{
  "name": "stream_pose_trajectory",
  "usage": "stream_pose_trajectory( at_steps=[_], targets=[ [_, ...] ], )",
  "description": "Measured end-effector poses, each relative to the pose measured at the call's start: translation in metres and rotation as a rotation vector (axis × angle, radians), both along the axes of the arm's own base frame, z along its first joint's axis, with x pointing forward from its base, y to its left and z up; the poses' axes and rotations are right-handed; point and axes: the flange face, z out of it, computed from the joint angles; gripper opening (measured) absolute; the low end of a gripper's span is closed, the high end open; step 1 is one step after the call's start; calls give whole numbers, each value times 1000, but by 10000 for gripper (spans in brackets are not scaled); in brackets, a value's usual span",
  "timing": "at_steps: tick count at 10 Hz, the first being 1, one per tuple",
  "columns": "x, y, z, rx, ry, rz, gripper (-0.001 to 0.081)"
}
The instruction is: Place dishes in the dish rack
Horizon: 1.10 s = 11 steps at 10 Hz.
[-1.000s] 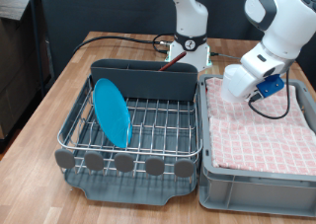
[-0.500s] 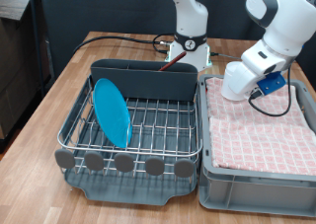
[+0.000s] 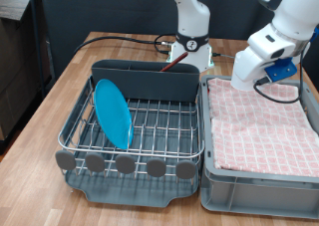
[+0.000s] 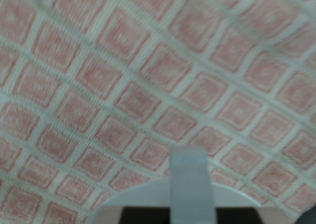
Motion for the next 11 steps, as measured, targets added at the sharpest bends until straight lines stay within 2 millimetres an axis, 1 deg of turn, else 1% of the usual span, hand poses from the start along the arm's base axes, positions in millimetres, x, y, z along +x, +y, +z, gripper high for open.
stream_pose_trajectory(
  at_steps=[1, 3, 4, 5, 6, 7, 8, 9, 11],
  targets=[
    [8, -4, 13, 6, -60, -60, 72],
    [28, -22, 39, 5, -185, -169, 72],
    [39, -31, 51, 7, -244, -159, 72],
    [44, -33, 57, 7, -268, -139, 72],
    [43, -33, 55, 5, -256, -145, 72],
    [43, -33, 55, 4, -262, -176, 72],
    [46, -33, 59, 11, -273, -202, 72],
    [53, -37, 67, 19, -291, -215, 72],
    [71, -55, 83, 29, -341, -242, 72]
  ],
)
